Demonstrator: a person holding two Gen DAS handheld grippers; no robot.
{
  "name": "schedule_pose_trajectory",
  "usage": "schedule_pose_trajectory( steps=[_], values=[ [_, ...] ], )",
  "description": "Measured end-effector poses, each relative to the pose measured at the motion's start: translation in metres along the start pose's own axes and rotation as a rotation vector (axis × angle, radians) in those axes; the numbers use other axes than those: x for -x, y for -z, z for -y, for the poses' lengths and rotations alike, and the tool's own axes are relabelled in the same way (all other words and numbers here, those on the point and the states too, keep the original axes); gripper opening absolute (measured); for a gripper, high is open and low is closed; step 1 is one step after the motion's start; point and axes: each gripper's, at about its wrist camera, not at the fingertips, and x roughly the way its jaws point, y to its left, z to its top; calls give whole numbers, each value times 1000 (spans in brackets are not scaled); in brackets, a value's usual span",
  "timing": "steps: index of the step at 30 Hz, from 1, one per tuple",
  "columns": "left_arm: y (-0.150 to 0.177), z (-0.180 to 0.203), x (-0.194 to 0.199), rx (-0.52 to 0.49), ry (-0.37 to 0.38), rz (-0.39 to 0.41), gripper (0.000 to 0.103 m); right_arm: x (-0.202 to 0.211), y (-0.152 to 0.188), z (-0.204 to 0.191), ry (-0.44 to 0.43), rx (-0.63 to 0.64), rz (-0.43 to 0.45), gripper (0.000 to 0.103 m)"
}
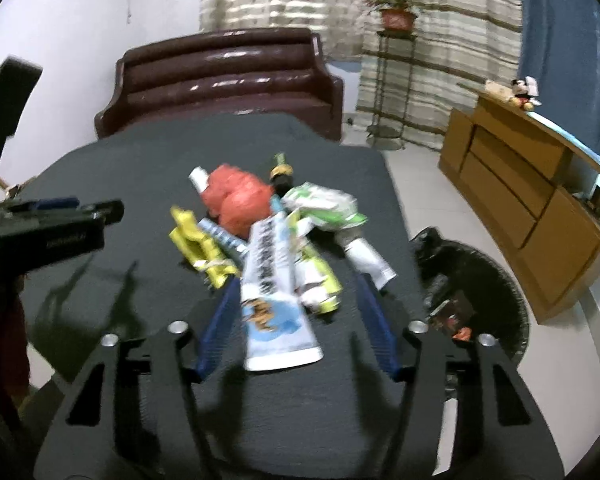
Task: Collect trash
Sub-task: 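Move both open tools back to the trash pile on the table, then grasp the white-blue milk powder packet with the right tool, then grasp the yellow tied strip with the left tool while the right tool holds the packet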
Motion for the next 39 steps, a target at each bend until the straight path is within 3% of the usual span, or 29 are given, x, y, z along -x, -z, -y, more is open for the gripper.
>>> schedule_pose_trajectory(
  steps=[6, 9, 21, 32, 39],
  values=[
    [1, -5, -7, 6, -3, -17, 60, -15, 8, -10, -1, 17, -51, 51],
    [1, -7, -9, 10, 1, -21, 60, -21, 10, -12, -5, 20, -74, 37],
    [2, -1, -12, -3, 29, -36, 60, 5, 1, -12, 17, 27, 18, 37],
    [1, 41, -7, -61, 100, -33, 64, 19, -9, 44, 104, -69, 72, 37],
    [-3, 71, -14, -79, 121, -64, 64, 21, -9, 64, 104, -109, 91, 37]
  ],
)
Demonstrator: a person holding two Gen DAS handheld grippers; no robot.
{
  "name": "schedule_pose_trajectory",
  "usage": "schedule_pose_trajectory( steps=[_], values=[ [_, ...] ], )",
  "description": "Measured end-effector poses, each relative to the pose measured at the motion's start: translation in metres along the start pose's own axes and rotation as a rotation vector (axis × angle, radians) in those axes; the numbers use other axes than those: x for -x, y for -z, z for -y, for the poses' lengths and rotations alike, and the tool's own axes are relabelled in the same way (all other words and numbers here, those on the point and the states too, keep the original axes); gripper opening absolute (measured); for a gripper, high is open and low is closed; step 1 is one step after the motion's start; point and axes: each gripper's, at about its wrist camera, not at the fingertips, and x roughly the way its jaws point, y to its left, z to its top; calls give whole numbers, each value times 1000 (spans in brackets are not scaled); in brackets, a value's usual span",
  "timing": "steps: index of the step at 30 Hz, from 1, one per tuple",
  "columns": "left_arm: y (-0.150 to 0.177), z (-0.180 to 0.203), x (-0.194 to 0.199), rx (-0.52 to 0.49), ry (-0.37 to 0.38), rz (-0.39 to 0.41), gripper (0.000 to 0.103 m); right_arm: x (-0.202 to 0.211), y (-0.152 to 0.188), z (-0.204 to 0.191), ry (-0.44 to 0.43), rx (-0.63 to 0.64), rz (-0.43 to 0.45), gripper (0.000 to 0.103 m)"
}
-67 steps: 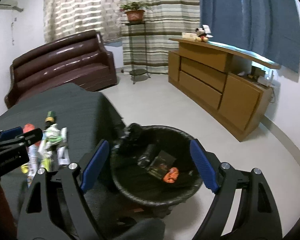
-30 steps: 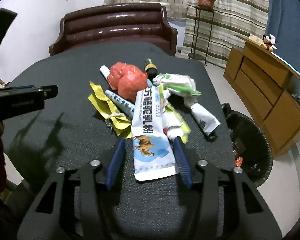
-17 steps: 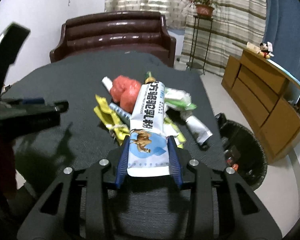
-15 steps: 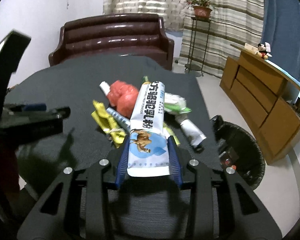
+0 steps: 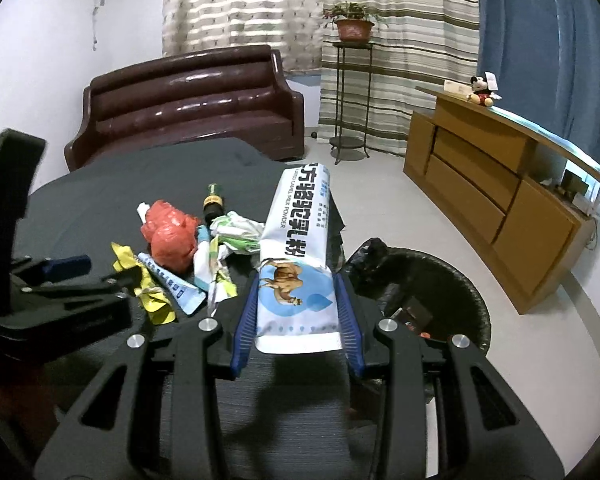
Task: Collect trash
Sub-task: 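Grasp the yellow tied strip with the left tool while the right tool holds the packet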
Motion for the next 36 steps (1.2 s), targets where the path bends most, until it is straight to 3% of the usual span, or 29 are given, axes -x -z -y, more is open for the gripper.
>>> schedule_pose_trajectory(
  steps=[6, 18, 25, 30, 36],
  values=[
    [3, 12, -11, -26, -22, -30, 66, -1, 3, 10, -11, -32, 3, 37],
    [17, -10, 1, -50, -68, -47, 70, -3, 3, 14, -25, -49, 0, 37],
    [16, -9, 1, -59, -57, -22, 70, -4, 2, 11, -23, -48, -1, 37],
    [15, -7, -5, -65, -17, -30, 59, -4, 3, 11, -23, -51, 0, 37],
    [16, -14, -11, -30, 19, -71, 64, -6, 3, 9, -27, -45, -7, 37]
  ],
)
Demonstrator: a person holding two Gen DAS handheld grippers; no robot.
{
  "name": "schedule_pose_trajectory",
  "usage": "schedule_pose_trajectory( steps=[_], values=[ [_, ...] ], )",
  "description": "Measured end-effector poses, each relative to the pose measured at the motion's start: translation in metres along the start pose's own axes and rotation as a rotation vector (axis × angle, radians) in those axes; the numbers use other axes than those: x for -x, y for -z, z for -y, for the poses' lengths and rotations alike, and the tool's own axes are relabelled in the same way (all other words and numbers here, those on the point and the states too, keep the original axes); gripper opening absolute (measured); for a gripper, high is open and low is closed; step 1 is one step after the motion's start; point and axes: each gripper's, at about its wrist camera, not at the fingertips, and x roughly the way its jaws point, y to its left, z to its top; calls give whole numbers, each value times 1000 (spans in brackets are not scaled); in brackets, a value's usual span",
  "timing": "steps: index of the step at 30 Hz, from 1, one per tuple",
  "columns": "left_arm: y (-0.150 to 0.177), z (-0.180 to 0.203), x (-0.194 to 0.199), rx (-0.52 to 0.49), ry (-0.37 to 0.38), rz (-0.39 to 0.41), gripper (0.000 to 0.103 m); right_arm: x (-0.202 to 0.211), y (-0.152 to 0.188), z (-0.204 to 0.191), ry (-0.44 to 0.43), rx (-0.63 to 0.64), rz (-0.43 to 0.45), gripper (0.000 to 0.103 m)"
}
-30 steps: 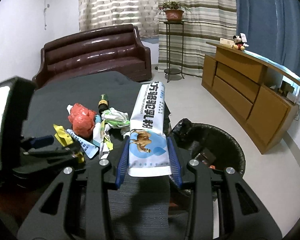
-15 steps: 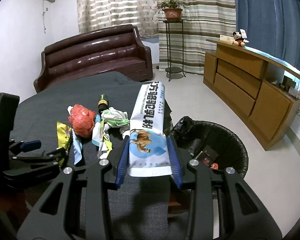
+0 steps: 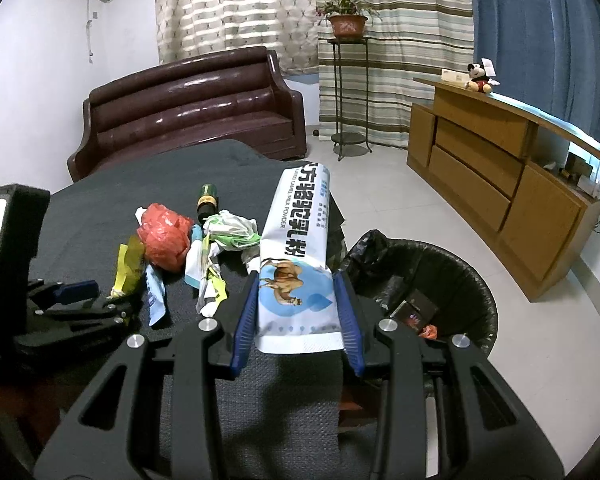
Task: Collect trash
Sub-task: 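Grasp the yellow tied strip with the left tool while the right tool holds the packet, then carry packet and yellow strip over the black bin and open both tools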
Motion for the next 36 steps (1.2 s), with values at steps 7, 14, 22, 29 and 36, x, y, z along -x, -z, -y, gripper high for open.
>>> schedule_pose_trajectory(
  steps=[7, 14, 22, 29, 36],
  values=[
    [-3, 4, 6, -31, 20, 19, 35, -2, 4, -1, 0, 1, -8, 37],
    [-4, 5, 5, -54, 27, 41, 26, -3, 5, 3, 3, 1, -11, 37],
    [-1, 13, 31, -106, -12, 154, 26, -2, 6, 11, 31, 6, 4, 37],
    [-20, 30, 46, -117, 47, 239, 26, 3, 1, 27, 92, 5, 28, 37],
    [-36, 69, 33, -168, 113, 253, 26, 4, -5, 62, 182, -21, 41, 37]
  ],
)
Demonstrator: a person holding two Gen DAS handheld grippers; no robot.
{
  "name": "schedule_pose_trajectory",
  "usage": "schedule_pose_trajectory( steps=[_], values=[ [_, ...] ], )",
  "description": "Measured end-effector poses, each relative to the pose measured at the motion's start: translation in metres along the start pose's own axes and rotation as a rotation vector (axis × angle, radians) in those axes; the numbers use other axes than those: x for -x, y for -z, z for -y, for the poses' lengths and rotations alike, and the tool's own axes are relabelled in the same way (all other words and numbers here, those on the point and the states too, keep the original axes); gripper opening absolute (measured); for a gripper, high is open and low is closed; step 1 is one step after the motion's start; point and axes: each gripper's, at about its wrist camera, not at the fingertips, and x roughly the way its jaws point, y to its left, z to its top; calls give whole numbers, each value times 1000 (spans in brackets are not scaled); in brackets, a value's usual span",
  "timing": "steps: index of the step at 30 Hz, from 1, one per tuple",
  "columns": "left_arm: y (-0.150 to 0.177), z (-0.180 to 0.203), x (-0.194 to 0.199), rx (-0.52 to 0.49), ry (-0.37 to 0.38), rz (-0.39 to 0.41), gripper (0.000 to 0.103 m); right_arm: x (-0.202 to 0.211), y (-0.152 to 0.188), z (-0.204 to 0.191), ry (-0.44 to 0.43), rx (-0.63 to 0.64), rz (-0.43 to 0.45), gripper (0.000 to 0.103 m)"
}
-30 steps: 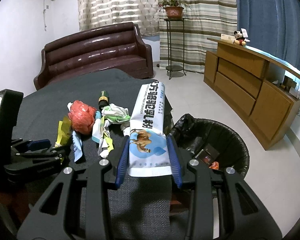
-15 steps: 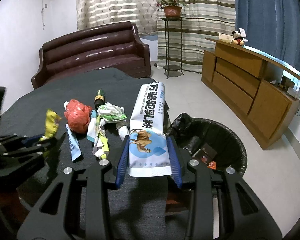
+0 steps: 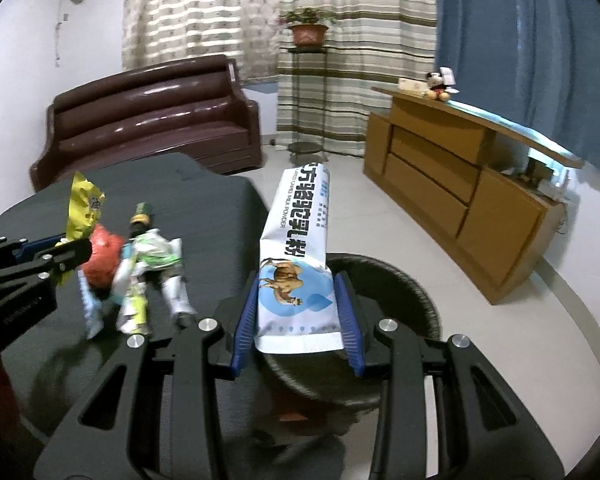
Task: Collect trash
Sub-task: 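Carry packet and yellow strip over the black bin and open both tools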
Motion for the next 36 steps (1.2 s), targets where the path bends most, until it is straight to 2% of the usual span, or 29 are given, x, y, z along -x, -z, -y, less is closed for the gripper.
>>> schedule_pose_trajectory(
  steps=[4, 12, 16, 30, 32, 34, 36],
  values=[
    [-9, 22, -14, -20, 41, 3, 26, -7, 0, 16, 53, -9, -3, 37],
    [-20, 65, -33, -61, 64, 7, 26, -23, -3, 46, 114, -39, -16, 37],
    [-25, 79, -39, -91, 54, 18, 26, -31, -5, 55, 124, -47, -20, 37],
    [-28, 99, -59, -111, 26, -17, 27, -57, -8, 74, 125, -97, -29, 38],
    [-29, 101, -61, -113, 19, -20, 30, -59, -8, 76, 128, -108, -28, 46],
    [-28, 101, -62, -111, 20, -23, 42, -60, -8, 77, 131, -115, -28, 47],
    [-28, 101, -62, -106, 19, -24, 49, -59, -8, 78, 138, -121, -29, 48]
  ],
)
